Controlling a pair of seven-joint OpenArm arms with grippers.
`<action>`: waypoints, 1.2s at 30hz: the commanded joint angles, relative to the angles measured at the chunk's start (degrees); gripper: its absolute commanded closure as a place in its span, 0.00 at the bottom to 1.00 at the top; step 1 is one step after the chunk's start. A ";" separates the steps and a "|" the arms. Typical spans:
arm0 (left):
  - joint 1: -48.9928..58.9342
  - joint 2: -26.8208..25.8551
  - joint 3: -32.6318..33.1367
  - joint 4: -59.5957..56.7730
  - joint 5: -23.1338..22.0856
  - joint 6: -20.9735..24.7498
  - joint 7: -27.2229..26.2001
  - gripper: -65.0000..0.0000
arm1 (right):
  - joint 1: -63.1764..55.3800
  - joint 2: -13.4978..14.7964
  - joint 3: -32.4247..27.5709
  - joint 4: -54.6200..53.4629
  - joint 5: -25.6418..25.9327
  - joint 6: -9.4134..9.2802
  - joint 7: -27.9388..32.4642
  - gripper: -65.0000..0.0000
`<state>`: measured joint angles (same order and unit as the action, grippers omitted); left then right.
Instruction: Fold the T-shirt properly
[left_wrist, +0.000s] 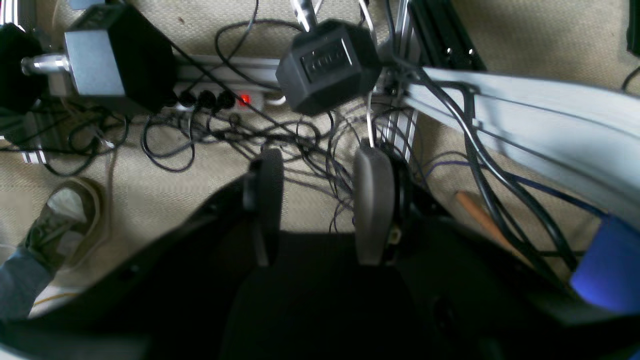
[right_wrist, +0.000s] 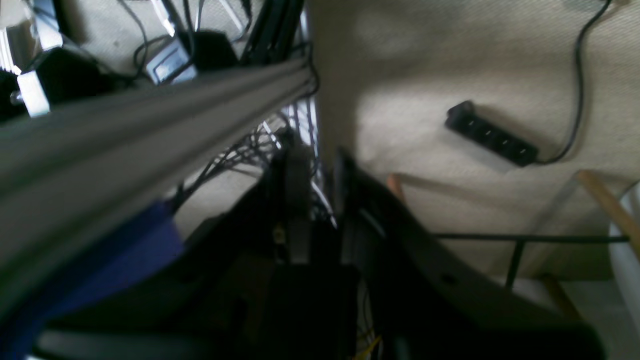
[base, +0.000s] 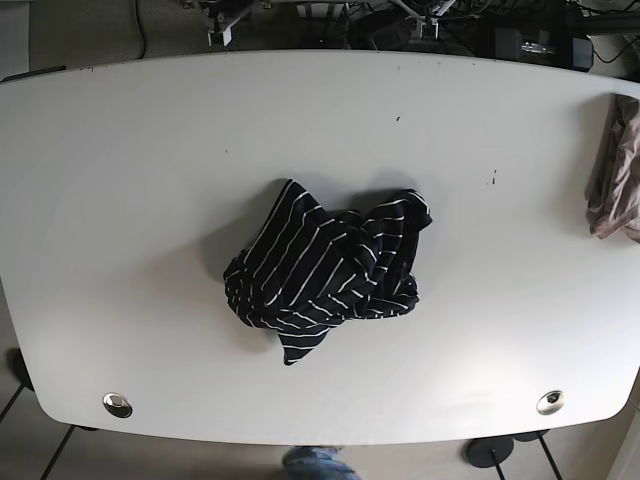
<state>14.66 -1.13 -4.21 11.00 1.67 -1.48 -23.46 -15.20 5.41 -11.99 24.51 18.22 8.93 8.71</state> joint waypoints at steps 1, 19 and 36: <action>2.88 -0.15 0.12 1.87 0.13 0.11 -3.83 0.67 | -2.69 0.44 0.08 2.87 -0.24 0.08 0.30 0.89; 36.20 -0.32 -0.32 51.90 -0.13 0.11 -5.33 0.68 | -27.22 8.26 0.52 37.25 0.38 -0.01 0.30 0.89; 56.33 0.29 -11.40 93.48 -0.22 0.02 -5.24 0.67 | -49.81 11.60 5.53 73.91 0.02 -0.01 0.21 0.89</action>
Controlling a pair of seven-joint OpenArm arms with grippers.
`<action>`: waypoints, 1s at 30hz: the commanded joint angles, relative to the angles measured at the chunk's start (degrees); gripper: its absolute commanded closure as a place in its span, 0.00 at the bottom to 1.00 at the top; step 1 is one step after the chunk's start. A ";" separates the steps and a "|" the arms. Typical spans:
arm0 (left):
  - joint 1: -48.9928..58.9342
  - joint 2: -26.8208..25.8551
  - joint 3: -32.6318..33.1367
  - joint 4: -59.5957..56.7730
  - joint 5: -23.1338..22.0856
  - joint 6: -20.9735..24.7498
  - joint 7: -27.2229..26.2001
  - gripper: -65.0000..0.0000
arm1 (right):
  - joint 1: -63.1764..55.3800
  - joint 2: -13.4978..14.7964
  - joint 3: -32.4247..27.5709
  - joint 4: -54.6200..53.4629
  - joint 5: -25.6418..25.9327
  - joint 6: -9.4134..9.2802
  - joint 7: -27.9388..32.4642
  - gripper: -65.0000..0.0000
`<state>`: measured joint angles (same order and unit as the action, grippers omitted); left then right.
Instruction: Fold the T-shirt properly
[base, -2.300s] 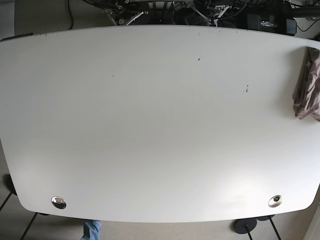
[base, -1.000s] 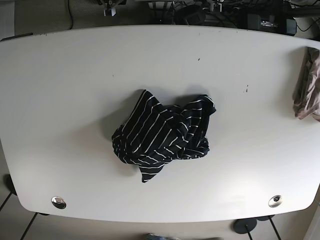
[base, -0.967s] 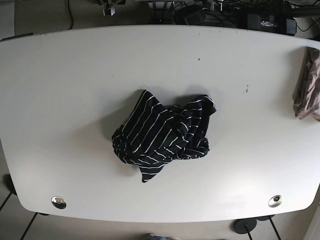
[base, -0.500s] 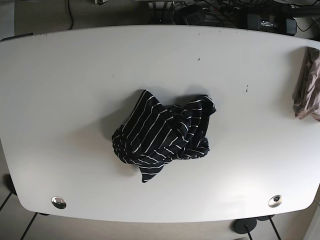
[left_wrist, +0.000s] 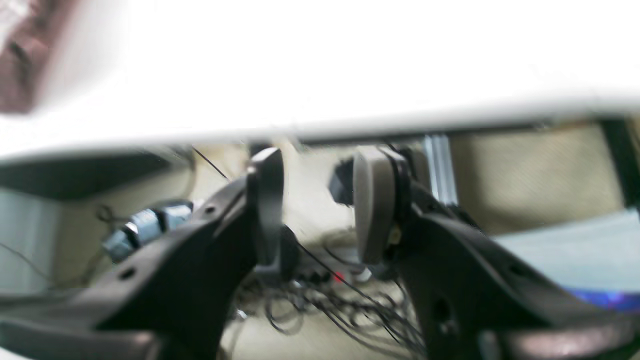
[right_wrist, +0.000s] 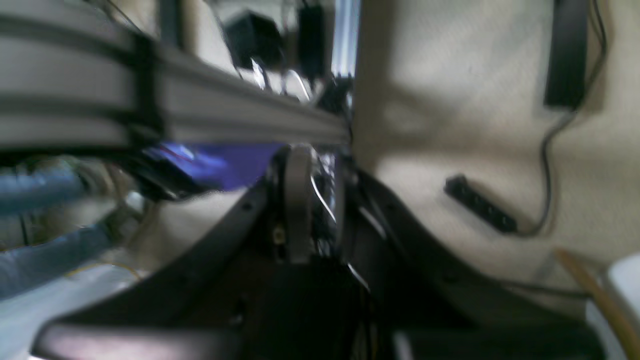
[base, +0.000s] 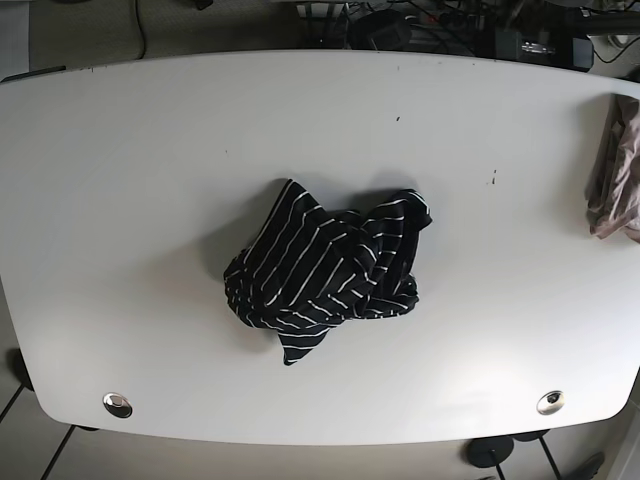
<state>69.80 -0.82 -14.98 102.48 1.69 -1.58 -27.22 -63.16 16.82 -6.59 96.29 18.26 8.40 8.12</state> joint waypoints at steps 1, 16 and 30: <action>1.01 -0.02 -1.06 2.97 -0.24 0.13 -1.48 0.67 | -2.47 0.19 1.45 3.71 -0.11 0.52 0.80 0.89; -8.31 -0.10 -0.97 7.55 -0.24 -0.04 -1.48 0.67 | 5.09 -0.25 6.90 14.96 0.33 0.52 0.63 0.89; -10.42 -0.54 -0.89 7.28 -0.24 -0.04 -1.48 0.65 | 31.55 0.02 3.29 15.93 0.42 1.13 -17.13 0.68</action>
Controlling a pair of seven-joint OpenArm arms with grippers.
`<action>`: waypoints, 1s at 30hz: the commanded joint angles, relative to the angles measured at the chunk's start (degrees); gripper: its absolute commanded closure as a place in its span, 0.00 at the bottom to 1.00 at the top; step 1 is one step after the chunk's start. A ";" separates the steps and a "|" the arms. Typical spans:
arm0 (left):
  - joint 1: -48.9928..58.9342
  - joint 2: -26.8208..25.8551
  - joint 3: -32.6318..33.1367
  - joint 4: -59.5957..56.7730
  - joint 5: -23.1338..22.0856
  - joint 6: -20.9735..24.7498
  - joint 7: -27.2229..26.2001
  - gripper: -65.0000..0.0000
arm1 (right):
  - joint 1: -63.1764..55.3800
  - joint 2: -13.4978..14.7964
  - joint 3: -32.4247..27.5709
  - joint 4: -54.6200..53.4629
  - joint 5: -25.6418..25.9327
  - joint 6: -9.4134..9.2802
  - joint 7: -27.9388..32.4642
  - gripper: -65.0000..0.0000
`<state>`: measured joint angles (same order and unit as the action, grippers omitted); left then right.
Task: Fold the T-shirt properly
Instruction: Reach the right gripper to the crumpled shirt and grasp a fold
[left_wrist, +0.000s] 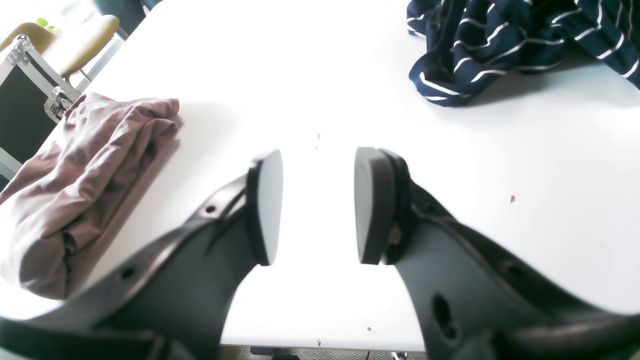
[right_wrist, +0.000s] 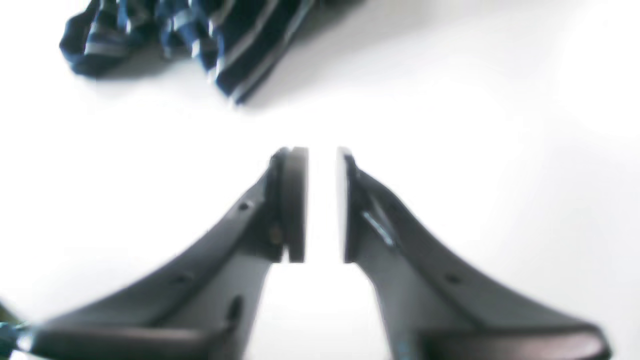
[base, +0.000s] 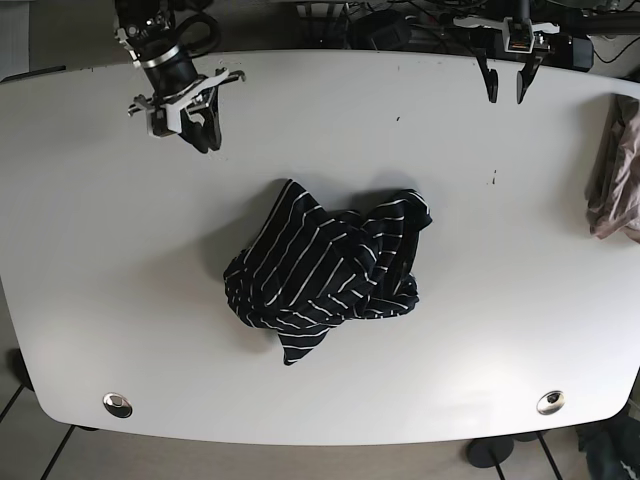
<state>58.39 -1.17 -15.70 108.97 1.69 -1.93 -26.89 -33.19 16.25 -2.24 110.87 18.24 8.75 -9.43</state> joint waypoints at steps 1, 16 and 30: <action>0.91 -0.19 -0.16 0.79 -0.24 0.31 -1.81 0.60 | 3.43 0.67 -2.46 1.35 0.44 0.78 -0.90 0.58; 1.08 -0.19 0.45 0.61 -0.33 0.40 -1.90 0.42 | 42.02 -1.79 -40.27 -14.03 0.18 0.78 -14.35 0.36; 1.17 0.25 -0.69 0.61 -0.24 0.48 -1.81 0.42 | 59.26 -17.44 -51.52 -45.33 -0.17 0.78 -10.30 0.35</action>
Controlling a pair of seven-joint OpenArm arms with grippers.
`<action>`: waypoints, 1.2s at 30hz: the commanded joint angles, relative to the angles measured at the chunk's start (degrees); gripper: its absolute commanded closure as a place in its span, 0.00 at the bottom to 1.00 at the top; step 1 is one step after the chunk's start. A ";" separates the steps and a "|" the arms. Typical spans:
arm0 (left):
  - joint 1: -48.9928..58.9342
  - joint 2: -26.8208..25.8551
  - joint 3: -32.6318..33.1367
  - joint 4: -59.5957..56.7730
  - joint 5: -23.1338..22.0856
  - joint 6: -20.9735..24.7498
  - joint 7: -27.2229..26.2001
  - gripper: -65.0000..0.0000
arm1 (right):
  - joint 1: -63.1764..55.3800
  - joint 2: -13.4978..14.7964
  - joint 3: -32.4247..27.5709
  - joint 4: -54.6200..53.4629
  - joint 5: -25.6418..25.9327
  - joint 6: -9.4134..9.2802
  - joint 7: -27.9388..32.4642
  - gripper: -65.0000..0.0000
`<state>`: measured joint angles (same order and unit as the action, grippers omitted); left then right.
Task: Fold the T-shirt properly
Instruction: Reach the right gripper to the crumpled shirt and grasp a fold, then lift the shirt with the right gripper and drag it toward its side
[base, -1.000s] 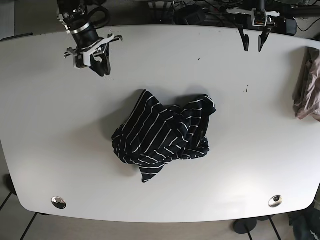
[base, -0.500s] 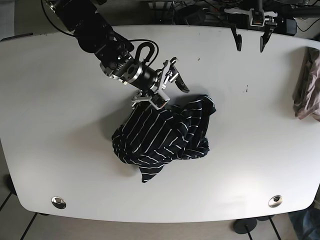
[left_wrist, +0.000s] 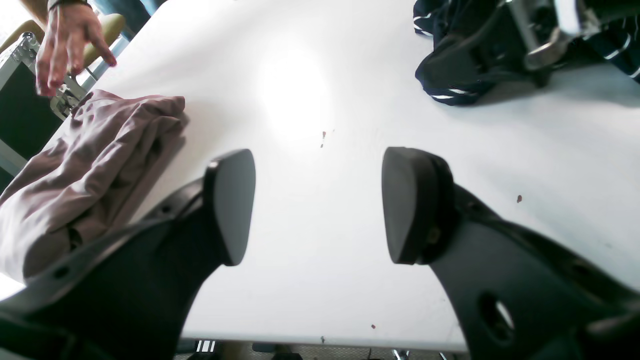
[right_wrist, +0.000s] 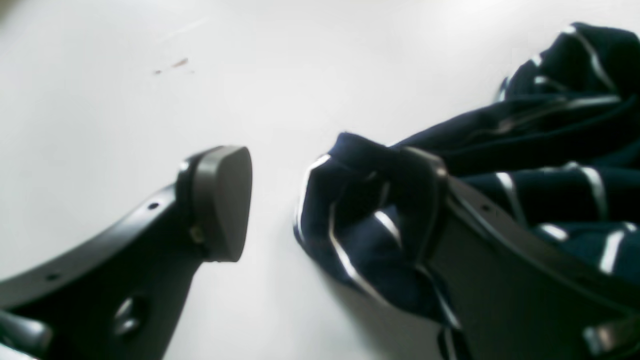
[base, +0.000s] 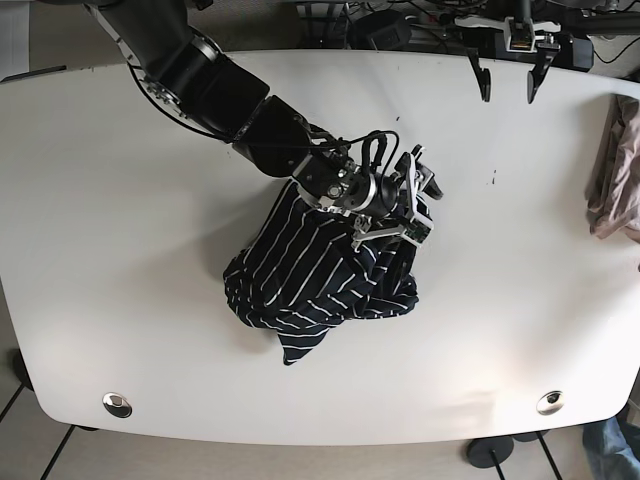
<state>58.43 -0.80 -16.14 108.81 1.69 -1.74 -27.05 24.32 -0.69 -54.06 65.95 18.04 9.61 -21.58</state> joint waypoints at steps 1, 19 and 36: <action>1.13 -0.13 -0.25 0.77 -0.24 0.29 -1.66 0.42 | 1.93 -0.59 0.30 -1.65 0.02 -0.07 2.46 0.35; -0.90 -0.13 -0.25 0.77 -0.24 0.29 -1.66 0.42 | -5.11 -0.50 0.74 -9.91 -10.26 -0.07 10.73 0.95; -2.57 -2.15 7.13 1.30 -0.07 0.11 -1.66 0.38 | -6.25 4.51 23.69 32.55 -10.00 0.02 -2.28 0.97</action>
<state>54.96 -2.55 -8.51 108.92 1.74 -2.13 -26.87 16.45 4.45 -30.28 96.90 7.70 9.87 -26.33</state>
